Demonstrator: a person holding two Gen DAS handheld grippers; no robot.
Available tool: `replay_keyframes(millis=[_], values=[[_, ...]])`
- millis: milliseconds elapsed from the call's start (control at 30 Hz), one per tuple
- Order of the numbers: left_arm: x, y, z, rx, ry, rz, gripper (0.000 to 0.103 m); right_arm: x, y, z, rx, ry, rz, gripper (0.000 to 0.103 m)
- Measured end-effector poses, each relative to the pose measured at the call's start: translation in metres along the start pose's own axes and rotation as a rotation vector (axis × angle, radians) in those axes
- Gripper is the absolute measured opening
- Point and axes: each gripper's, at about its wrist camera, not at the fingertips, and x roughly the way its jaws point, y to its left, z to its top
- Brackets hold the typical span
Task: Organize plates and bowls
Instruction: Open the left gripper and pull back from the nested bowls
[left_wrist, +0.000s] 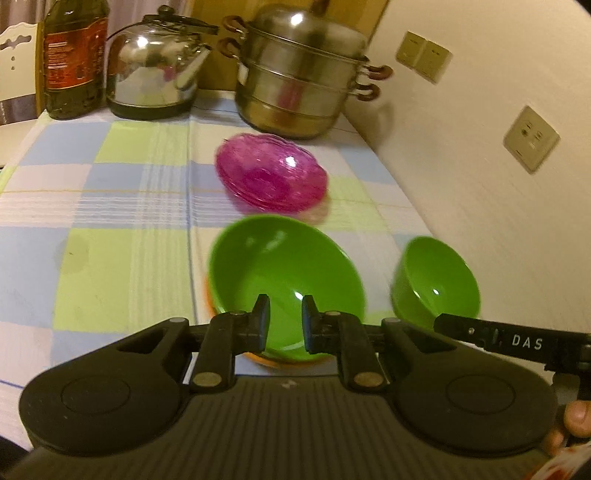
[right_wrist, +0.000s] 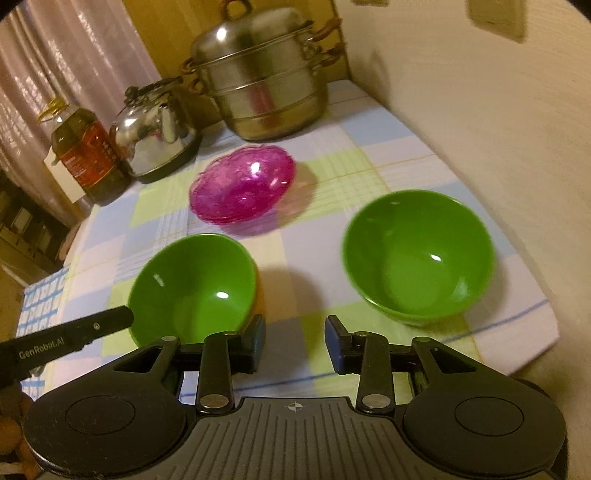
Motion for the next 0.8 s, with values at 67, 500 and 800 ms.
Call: replay_keyframes(millis=[67,500,800], values=[[-0.001,-0.01,-0.006,-0.005,0.0,-0.018,0.014,-0.008,-0.009,-0.003,0.015,-0.004,-0.007,0.036],[0.004,-0.059,-0.029,-0.035,0.025,-0.072,0.015,-0.047,-0.056,-0.016,0.073,-0.047,-0.068,0.036],[0.006,-0.073,-0.032,-0.022,0.032,-0.083,0.018,-0.051,-0.073,-0.019,0.092,-0.049,-0.091,0.037]])
